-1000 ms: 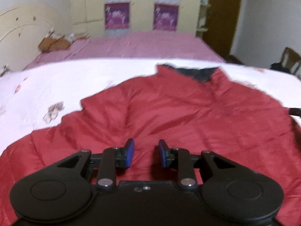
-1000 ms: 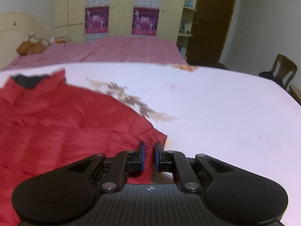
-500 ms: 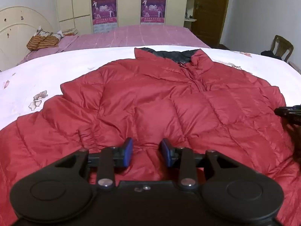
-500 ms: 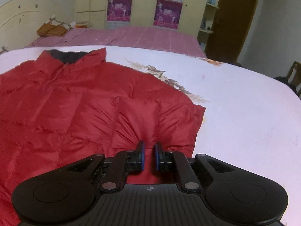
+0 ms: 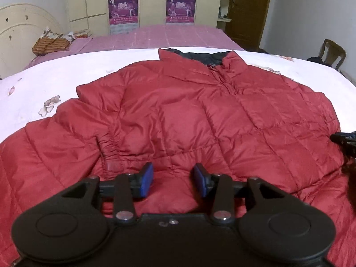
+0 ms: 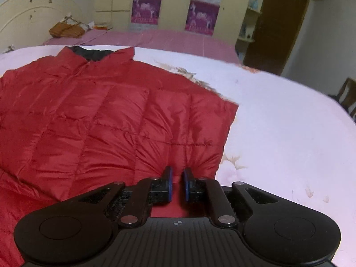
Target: Fold large clothes
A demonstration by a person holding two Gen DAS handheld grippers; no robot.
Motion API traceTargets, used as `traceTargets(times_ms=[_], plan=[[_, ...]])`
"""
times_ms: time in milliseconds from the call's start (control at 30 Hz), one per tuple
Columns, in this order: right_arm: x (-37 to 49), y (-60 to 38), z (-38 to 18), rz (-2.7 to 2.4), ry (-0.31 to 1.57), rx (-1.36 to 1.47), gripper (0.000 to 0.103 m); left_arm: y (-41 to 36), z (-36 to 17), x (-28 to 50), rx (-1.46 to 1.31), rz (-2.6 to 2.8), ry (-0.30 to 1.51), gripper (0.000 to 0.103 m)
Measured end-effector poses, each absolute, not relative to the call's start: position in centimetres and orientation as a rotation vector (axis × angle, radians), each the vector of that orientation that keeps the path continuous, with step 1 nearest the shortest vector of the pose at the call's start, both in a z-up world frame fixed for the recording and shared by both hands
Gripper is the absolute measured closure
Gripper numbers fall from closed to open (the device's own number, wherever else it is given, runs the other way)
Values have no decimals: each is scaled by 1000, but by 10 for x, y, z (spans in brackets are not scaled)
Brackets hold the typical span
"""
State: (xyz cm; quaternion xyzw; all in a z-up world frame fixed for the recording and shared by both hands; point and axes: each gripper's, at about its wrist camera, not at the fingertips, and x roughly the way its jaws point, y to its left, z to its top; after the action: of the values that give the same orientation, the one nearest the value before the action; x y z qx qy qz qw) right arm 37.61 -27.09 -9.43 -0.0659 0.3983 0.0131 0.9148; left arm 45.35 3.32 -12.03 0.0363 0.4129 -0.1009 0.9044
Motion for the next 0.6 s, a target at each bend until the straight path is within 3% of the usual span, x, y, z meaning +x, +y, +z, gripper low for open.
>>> traceTargets(times_ms=[33,100,133,167,200,233,333,500,533,567,600], plan=[[375,-271,-95,23,815,-128,92,34,-118,452,73,-206,854,63],[372,-269,-91,22,817,-132,87,35,-111,443,72,-212,829,52],[367,-268,-82,29,794,-125,75,35,-107,436,81,-205,801,34],[359,-268,-75,36,748,-119,36,36,-105,431,88,-199,779,23],[352,-265,-68,46,703,-121,26,36,-108,430,92,-203,779,25],[352,-262,-66,57,711,-121,26,36,-113,431,94,-212,811,31],[363,-258,-85,68,823,-109,35,36,-121,434,85,-209,827,30],[360,-256,-80,29,818,-94,35,40,-113,430,81,-205,825,31],[355,-257,-71,20,779,-91,35,44,-109,425,71,-205,809,23],[350,-258,-63,13,748,-86,35,50,-103,418,65,-192,786,9],[345,-262,-58,5,736,-80,35,56,-100,411,63,-166,767,7]])
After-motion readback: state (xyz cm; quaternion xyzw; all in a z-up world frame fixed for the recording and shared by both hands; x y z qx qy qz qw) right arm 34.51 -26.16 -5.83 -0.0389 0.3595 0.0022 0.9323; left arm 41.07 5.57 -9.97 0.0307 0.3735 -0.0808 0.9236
